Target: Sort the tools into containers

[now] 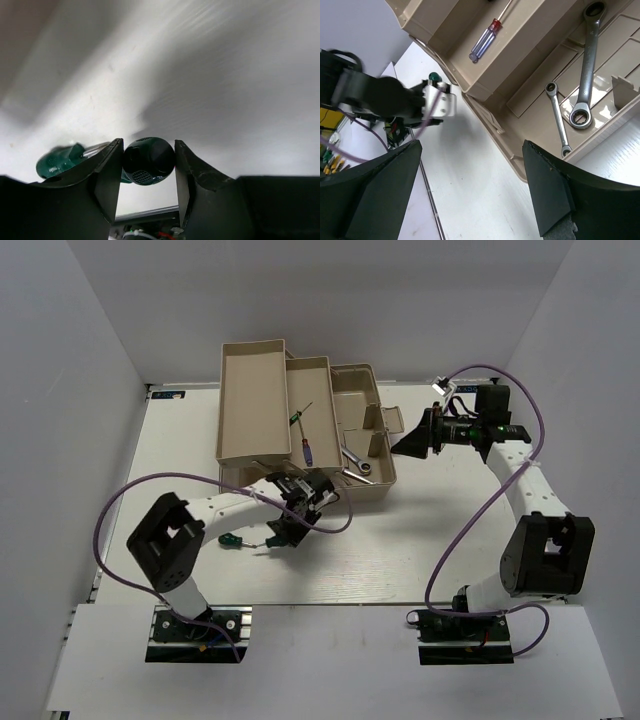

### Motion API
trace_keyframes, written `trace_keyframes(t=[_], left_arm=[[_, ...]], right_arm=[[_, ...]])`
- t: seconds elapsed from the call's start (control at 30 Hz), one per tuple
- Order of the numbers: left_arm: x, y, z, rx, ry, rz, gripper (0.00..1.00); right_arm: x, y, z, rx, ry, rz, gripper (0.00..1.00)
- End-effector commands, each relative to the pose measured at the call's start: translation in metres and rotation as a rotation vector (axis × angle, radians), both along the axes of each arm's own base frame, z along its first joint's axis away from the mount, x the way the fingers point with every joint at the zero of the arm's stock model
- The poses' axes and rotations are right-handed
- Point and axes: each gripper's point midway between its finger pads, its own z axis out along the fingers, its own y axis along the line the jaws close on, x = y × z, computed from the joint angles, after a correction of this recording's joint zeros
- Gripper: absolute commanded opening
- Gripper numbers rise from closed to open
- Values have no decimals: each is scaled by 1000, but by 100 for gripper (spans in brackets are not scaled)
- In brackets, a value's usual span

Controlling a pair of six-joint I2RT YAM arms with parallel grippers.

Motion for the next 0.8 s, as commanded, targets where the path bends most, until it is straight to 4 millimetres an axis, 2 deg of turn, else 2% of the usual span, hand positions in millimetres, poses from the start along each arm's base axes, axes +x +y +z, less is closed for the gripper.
trace_keyframes(t=[0.0, 0.03, 0.07, 0.1, 0.27, 0.3, 0.37, 0.4, 0.47, 0.53, 0.57, 0.63, 0.67, 0.7, 0.77], left_arm=[[8, -46, 57, -239, -71, -82, 14], [10, -54, 74, -294, -91, -114, 14], [8, -61, 83, -341, -89, -143, 14], [1, -77, 96, -422, -70, -195, 14], [-19, -113, 147, -642, -32, -345, 10], [-17, -121, 167, -686, -49, -362, 9], [-21, -133, 190, -752, -41, -406, 7], [-17, -139, 216, -792, -86, -421, 6], [-12, -144, 238, -826, -125, -433, 6], [9, -140, 275, -864, -247, -381, 6], [26, -133, 301, -857, -374, -338, 6], [45, -126, 325, -869, -476, -262, 6], [61, -112, 343, -857, -575, -183, 6], [70, -106, 347, -849, -609, -139, 6], [96, -79, 357, -787, -735, 5, 6]], right_arm=[[-11, 0, 8, 1, -43, 17, 87], [-10, -1, 7, -2, -44, 16, 87], [-12, 0, 6, -2, -44, 18, 87], [-10, -2, 5, -5, -44, 12, 87], [-8, -2, 4, -23, -62, 12, 87], [-2, -13, 2, -37, -57, -27, 87], [2, -20, 3, -53, -78, -42, 87], [3, -22, 3, -58, -79, -46, 87], [6, -27, 0, -67, -82, -54, 87], [7, -31, 0, -75, -91, -59, 87], [6, -32, -2, -78, -88, -56, 87], [5, -35, -4, -83, -88, -60, 87], [3, -36, -6, -84, -78, -60, 87], [2, -37, -6, -88, -84, -56, 87], [-2, -36, -10, -85, -74, -44, 87]])
